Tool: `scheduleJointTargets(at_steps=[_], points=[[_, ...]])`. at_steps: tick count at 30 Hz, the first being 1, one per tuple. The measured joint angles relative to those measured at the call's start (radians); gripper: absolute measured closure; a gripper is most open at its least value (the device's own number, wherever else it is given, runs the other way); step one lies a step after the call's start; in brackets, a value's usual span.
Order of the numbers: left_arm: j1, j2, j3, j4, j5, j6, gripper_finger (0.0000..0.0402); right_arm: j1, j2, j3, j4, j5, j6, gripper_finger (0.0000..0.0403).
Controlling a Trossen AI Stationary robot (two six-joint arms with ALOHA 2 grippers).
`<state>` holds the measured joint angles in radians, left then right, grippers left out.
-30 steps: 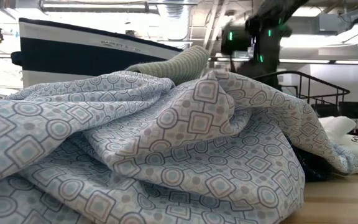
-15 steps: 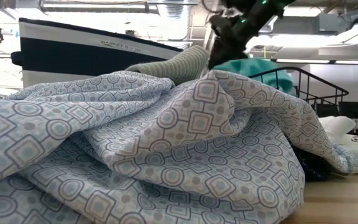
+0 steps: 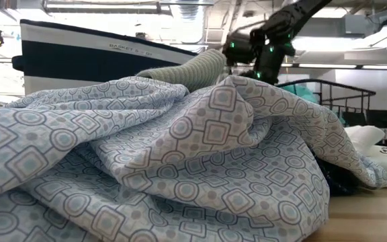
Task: Pick & Place Cloths
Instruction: Put the light blue shorts into the wire basket
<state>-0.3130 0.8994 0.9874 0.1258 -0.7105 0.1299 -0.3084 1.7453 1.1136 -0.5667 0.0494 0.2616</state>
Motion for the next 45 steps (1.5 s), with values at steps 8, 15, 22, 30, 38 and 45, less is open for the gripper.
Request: scheduleJointTargets(at_steps=[8, 15, 22, 30, 38, 45], points=[[0.000, 0.000, 0.000, -0.013, 0.000, 0.000, 0.0183, -0.006, -0.005, -0.114, -0.023, -0.028, 0.012, 0.0403], [0.000, 0.000, 0.000, -0.014, -0.010, 0.000, 0.0183, -0.016, -0.014, -0.111, -0.111, -0.038, -0.025, 0.0403], [0.000, 0.000, 0.000, -0.014, -0.045, 0.000, 0.0183, -0.035, -0.131, -0.026, -0.205, -0.017, -0.063, 0.0380], [0.000, 0.000, 0.000, -0.019, -0.044, 0.000, 0.0179, -0.049, -0.266, 0.013, -0.372, -0.059, -0.081, 0.0270], [0.000, 0.000, 0.000, -0.023, -0.044, 0.000, 0.0165, 0.005, -0.421, 0.070, -0.497, -0.190, 0.064, 0.0195], [0.000, 0.000, 0.000, -0.029, -0.044, -0.007, 0.0171, 0.132, -0.466, -0.010, -0.498, -0.074, 0.192, 0.0289]])
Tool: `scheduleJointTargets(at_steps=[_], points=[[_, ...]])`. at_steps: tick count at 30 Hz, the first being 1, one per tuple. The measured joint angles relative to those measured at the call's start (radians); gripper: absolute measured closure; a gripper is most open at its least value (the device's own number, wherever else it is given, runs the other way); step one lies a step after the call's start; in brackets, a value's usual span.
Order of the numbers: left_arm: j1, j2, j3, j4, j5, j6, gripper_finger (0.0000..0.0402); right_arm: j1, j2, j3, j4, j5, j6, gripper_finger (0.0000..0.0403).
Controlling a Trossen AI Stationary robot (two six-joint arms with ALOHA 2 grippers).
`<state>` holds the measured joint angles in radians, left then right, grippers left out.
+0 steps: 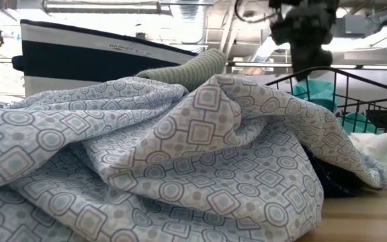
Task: Pick & Place Cloths
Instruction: Put the light blue shorts into the wire basket
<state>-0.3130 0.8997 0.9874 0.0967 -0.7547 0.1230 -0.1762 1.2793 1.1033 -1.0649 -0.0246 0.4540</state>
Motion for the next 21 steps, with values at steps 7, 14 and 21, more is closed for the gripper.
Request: scheduleJointTargets(at_steps=[7, 14, 21], points=[[0.000, 0.000, 0.000, -0.001, 0.000, -0.008, 0.0172, -0.018, 0.074, -0.206, 0.126, 0.021, 0.043, 0.0389], [0.000, 0.030, -0.002, -0.008, 0.000, -0.025, 0.0171, -0.040, 0.213, -0.350, 0.302, -0.006, 0.071, 0.0396], [0.000, 0.080, -0.002, -0.011, 0.003, -0.025, 0.0170, -0.027, 0.210, -0.283, 0.239, -0.017, 0.045, 0.0400]])
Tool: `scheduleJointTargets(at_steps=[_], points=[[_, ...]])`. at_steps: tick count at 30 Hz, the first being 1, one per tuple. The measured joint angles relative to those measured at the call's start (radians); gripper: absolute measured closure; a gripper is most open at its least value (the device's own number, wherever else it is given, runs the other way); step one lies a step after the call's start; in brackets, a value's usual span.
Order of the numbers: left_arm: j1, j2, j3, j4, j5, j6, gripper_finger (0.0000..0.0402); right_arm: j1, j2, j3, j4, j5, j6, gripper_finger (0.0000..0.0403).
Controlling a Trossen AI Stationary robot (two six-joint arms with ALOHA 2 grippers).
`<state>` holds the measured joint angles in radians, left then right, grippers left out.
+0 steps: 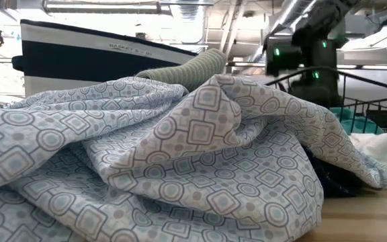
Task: Pick & Place Cloths
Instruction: Put the light blue shorts into the wire basket, then put the blue shorts into the wire basket
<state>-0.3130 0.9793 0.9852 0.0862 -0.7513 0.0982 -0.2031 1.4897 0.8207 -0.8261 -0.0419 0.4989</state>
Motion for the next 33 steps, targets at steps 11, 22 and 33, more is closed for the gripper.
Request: scheduleJointTargets(at_steps=[11, 22, 33], points=[[-0.003, 0.060, 0.000, -0.069, 0.124, -0.002, 0.0162, 0.000, -0.165, 0.196, -0.150, 0.013, -0.042, 0.0347], [-0.070, 0.136, 0.000, -0.399, 0.211, -0.164, 0.0111, 0.047, -0.304, 0.359, -0.213, -0.013, -0.024, 0.0212], [-0.117, 0.368, 0.000, -0.545, 0.247, -0.353, 0.0110, 0.114, -0.365, 0.407, -0.220, 0.032, 0.024, 0.0209]])
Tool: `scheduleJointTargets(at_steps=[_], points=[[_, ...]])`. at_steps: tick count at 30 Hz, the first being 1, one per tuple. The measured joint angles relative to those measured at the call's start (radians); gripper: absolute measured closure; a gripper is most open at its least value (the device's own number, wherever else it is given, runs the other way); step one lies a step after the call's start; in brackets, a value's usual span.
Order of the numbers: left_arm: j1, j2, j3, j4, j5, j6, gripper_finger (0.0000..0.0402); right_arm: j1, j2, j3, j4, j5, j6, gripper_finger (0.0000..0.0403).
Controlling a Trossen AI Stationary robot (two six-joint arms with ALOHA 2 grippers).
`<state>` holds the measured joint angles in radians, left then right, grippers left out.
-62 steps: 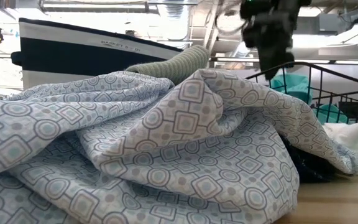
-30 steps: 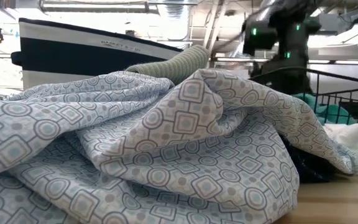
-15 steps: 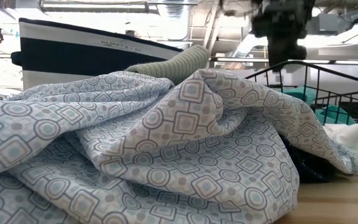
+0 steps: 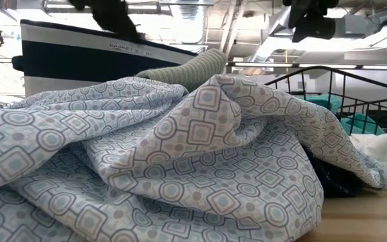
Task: Pick & Place Cloths
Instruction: Put the blue shorts into the wire basket
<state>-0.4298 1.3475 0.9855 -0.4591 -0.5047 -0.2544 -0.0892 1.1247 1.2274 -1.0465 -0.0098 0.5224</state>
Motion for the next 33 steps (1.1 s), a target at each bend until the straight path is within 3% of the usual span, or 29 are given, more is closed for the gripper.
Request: scheduleJointTargets(at_steps=[8, 15, 20, 25, 33], points=[[0.029, 0.148, 0.000, -0.004, 0.070, -0.118, 0.0110, 0.058, 0.030, 0.000, -0.010, 0.000, 0.001, 0.0233], [0.048, 0.195, -0.015, 0.007, 0.067, -0.061, 0.0110, 0.103, 0.050, 0.000, -0.023, 0.000, 0.002, 0.0242], [0.094, 0.192, -0.098, 0.065, 0.074, -0.133, 0.0110, 0.127, 0.060, 0.000, -0.030, 0.010, 0.002, 0.0246], [0.138, 0.184, -0.134, 0.147, 0.091, -0.151, 0.0113, 0.146, 0.060, 0.000, -0.032, 0.010, 0.002, 0.0250], [0.251, 0.156, -0.130, 0.419, 0.056, -0.137, 0.0116, 0.149, 0.059, 0.000, -0.032, 0.010, 0.002, 0.0255]])
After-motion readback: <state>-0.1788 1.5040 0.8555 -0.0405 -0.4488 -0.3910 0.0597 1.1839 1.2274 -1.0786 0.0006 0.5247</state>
